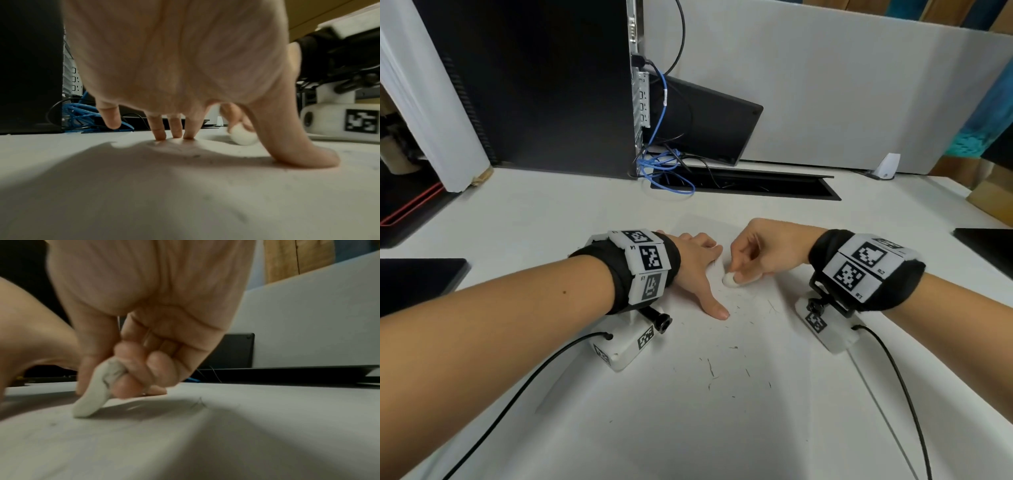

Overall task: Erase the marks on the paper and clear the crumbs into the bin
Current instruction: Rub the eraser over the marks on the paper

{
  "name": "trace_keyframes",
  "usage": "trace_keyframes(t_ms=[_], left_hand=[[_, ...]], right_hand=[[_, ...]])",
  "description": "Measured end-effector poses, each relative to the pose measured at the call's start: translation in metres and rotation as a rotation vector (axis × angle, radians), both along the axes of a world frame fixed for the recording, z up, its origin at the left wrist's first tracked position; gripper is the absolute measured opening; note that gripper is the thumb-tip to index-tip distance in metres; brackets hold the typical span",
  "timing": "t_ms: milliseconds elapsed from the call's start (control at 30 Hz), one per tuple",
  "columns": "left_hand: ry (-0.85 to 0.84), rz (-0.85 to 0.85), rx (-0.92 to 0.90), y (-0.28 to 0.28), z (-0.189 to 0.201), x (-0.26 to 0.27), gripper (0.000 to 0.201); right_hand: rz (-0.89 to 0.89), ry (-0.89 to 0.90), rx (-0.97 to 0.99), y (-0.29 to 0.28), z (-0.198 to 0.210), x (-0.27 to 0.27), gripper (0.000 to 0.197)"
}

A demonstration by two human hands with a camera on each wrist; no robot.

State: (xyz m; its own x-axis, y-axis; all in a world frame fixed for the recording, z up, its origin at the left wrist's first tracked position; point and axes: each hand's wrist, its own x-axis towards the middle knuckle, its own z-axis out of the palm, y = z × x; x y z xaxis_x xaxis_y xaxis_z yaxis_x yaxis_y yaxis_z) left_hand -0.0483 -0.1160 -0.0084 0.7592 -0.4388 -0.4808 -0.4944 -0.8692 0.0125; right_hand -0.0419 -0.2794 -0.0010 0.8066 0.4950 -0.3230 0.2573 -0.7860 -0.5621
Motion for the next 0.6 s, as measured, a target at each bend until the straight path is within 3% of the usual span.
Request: trace_keyframes(t_ms=[67,200,333,500,600], left_hand=[[0.001,0.0,0.001,-0.001,0.001,0.0,0.112],[0.011,0.006,-0.006,-0.001,0.003,-0.001,0.11],[0.002,0.004,0.018,-0.002,0.003,-0.001,0.113],[0.012,0.006,-0.006,-0.002,0.005,-0.004,0.108],[0.002,0.003,0.029,-0.003,0.004,-0.003,0.112]], right_hand=[[0.016,0.017,-0.005,0.0,-0.001,-0.003,0.005],[-0.054,-0.179,-0.055,0.002,-0.001,0.005,0.012],[0.04,0.007,-0.034,-0.002,0.0,-0.009,0.017],[-0.048,-0.287,-0.104,0.002,0.001,0.002,0.015],[0.014,-0.061,-0.06,-0.001,0.002,-0.005,0.015]])
